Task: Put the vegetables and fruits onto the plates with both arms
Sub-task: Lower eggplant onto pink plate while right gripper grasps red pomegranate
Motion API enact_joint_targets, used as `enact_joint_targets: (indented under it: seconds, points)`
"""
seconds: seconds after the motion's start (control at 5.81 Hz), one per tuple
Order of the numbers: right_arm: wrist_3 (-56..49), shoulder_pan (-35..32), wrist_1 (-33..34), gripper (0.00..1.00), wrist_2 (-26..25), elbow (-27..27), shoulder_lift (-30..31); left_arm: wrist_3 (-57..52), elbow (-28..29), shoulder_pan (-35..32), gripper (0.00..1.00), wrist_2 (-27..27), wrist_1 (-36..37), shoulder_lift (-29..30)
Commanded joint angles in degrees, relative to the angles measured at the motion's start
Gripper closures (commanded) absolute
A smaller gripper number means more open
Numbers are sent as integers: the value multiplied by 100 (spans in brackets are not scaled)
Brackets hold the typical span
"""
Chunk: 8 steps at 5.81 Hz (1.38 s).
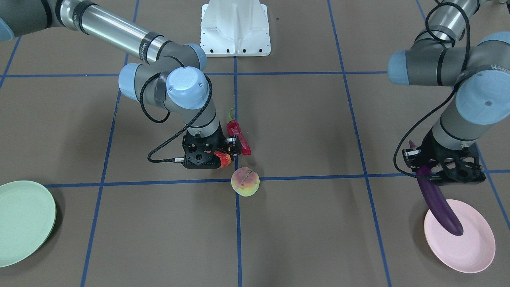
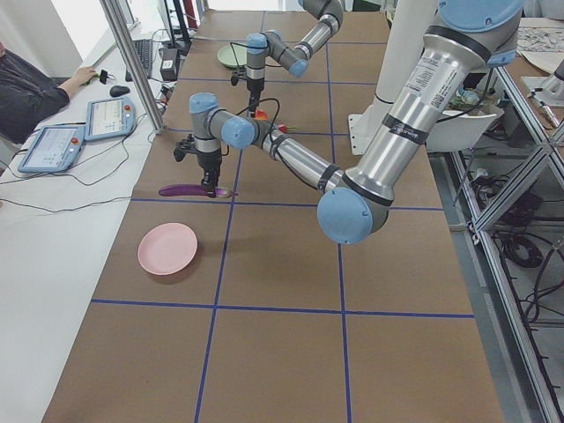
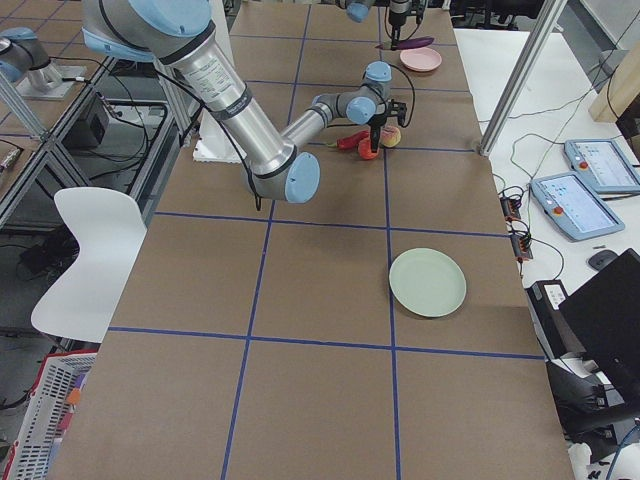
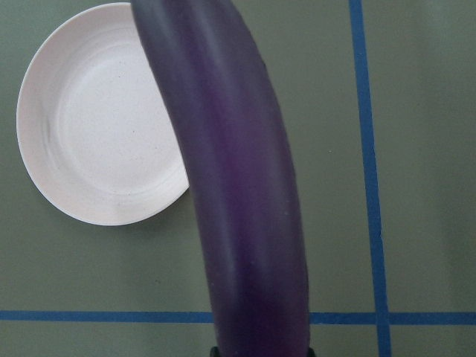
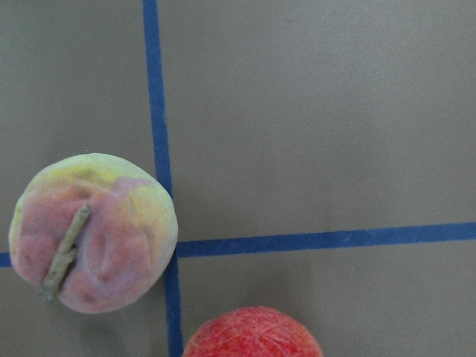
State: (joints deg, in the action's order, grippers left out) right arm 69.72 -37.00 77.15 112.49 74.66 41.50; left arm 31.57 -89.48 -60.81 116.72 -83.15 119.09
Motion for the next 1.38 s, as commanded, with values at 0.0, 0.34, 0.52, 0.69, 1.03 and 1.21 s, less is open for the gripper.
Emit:
enact_joint_targets:
  seconds: [0.0, 0.34, 0.52, 0.69, 1.03, 1.21]
  points:
    - [-28, 61, -121, 0, -8, -205, -45, -2, 0, -1, 100, 0, 0, -9]
    - [-3, 114, -121, 12, -8, -285, -36, -2, 0, -1, 100, 0, 0, -18]
    - [33, 114, -112, 31, 0, -285, -36, -2, 0, -1, 100, -9, 0, -18]
    - [155, 114, -112, 69, 18, -233, -36, -19, 61, -1, 100, -9, 0, -18]
    - [365, 79, -121, 100, 71, 39, -28, -727, 769, -210, 100, -70, -322, 9]
    - [410, -17, -60, 100, 219, 232, -36, -914, 1270, -290, 100, -79, -751, 17]
